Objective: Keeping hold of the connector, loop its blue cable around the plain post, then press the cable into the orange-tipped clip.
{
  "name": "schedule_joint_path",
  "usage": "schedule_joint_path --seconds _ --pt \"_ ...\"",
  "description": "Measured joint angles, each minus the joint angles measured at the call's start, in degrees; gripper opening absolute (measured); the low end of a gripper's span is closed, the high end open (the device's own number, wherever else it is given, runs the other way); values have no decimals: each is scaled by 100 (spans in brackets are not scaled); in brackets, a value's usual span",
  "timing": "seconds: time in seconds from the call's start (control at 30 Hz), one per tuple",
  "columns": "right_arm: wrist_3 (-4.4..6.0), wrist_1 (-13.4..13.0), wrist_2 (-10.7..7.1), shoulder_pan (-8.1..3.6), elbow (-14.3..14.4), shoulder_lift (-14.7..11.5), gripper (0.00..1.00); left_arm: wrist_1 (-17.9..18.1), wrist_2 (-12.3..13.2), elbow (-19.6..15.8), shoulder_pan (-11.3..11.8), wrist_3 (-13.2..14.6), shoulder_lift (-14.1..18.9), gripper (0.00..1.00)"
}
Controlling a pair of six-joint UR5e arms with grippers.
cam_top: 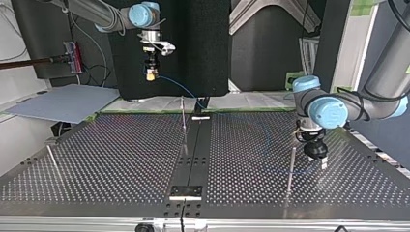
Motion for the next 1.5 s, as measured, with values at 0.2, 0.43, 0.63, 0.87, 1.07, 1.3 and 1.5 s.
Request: schedule_joint_path --seconds 0.2,0.43,0.63,0.87,1.07,1.3,1.5 --pt "56 -254 -14 -11 0 287 0 -49 68 -5 2 -188 1 100" --pt "66 -350 -26 -18 -7 456 0 -45 290 -100 76 -599 0 100" --pt "72 -358 -32 -21 -15 467 0 -116 276 -271 179 -961 0 100" --pt "68 -385 -41 -21 -17 466 0 -124 383 -451 267 -1234 -5 100" --pt "70 -412 -79 -16 -17 466 0 -143 493 -602 304 -1260 -7 100" --pt "72 -411 -85 -19 -18 463 0 -277 518 -680 345 -1270 -9 100" --pt "73 -411 -86 -3 -17 463 0 -491 603 -683 354 -1237 -26 100"
